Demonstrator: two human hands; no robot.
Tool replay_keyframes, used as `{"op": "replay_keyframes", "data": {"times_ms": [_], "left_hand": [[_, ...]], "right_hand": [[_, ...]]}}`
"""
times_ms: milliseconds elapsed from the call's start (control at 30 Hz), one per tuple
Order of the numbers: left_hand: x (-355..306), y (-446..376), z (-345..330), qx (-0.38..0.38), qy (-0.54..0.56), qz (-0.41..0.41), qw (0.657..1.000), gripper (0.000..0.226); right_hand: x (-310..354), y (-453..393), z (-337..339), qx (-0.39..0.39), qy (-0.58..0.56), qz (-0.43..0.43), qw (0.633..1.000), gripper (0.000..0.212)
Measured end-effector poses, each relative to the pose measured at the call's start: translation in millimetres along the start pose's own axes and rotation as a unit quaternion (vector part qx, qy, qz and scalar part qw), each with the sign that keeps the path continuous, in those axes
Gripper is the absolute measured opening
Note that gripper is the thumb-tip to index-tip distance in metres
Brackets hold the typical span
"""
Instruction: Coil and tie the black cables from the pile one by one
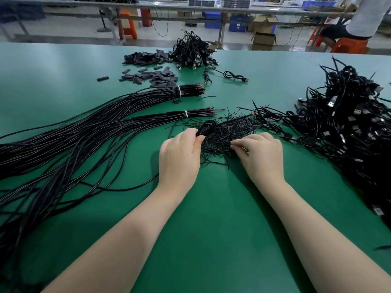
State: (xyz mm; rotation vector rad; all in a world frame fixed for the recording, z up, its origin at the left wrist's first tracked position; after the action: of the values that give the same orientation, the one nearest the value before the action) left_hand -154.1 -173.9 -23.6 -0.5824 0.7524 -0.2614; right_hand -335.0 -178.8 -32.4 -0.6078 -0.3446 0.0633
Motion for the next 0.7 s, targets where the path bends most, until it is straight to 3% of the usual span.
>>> {"op": "replay_keyframes", "data": {"times_ms": [233,400,500,700], "left_hand": [[-12.7,-4.3,33.3,-0.083,-0.003,0.043,0.996,0.048],[-40.3,-6.1,40.7,-0.037,0.001,-0.024,0.999,0.033],[-51.3,-3.3,24.9,-0.002,0.032,-0.002,0.999,0.027],[-51.2,14.6,-12.3,0.054,-0.005,0.039,0.998,0.028]], "right_hand": [[5.8,-5.4,39.0,-0.111,0.108,0.037,0.987,0.003],[-0.3,-7.4,52.4,-0.076,0.146,0.006,0.986,0.009],[-13.5,-3.6,60.8,-0.055,0.11,-0.019,0.992,0.014],[3.9,20.5,86.2,-0.162,0.083,0.209,0.961,0.007]]}}
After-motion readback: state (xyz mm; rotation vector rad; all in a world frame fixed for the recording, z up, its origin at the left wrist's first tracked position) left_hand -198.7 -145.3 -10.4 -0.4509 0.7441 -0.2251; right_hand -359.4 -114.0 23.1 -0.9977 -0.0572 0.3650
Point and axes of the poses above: each hand's wrist, its own y-axis away from the middle knuckle, its own z-axis out of the back of the hand, x = y × z, the point moved 4 cm from there along -y, towards the middle knuckle, and after that the axes turned 1 degree about y, right-handed, at the moved point
